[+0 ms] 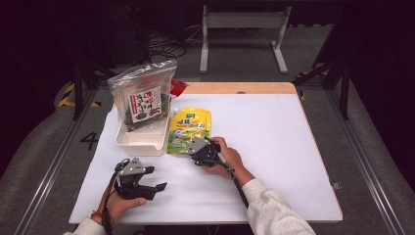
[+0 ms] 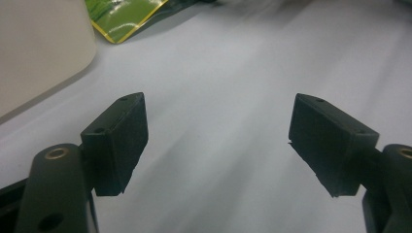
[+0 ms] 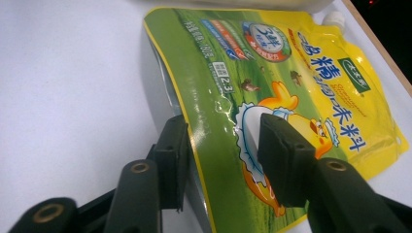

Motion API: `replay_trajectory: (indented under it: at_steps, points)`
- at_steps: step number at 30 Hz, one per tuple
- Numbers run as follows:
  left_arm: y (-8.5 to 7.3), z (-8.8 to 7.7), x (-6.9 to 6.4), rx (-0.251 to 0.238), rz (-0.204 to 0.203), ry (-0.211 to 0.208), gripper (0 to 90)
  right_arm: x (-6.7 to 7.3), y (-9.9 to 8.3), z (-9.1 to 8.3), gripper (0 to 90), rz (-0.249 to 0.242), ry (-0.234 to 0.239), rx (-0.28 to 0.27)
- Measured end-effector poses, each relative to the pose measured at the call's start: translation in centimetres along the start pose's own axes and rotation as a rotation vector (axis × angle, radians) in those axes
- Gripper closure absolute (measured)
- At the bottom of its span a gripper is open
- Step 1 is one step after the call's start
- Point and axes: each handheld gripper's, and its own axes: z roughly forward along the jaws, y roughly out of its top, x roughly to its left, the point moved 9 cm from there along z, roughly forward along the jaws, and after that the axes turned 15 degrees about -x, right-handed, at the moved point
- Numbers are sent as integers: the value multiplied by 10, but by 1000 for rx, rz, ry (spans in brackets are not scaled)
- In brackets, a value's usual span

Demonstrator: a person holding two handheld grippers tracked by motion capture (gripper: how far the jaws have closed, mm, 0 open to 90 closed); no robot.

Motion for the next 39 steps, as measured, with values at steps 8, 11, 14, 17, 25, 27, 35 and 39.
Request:
replay_trajectory:
  at_steps: [8, 11, 14, 17, 25, 27, 35, 39]
  points:
    - [-6, -4, 3, 9, -11, -3, 225, 3, 3, 0, 830, -73, 1, 19]
    - [-7, -3, 2, 17, -21, -3, 224, 2, 4, -1, 872, -93, -3, 21]
    - [-8, 0, 1, 18, -25, -12, 221, 3, 5, -4, 899, -117, -19, 14]
    - [-9, 4, 1, 19, -33, -20, 215, 3, 4, -10, 900, -114, -24, 2]
    - [-4, 21, -9, 12, -83, -88, 189, 24, -2, -43, 899, -116, 16, -37]
    - [-3, 26, -14, 22, -96, -116, 177, 39, -7, -62, 895, -109, 47, -50]
    - [6, 47, -22, 23, -138, -170, 138, 72, -19, -101, 888, -66, 111, -76]
    - [11, 54, -22, 12, -178, -191, 131, 80, -28, -105, 900, 12, 185, -63]
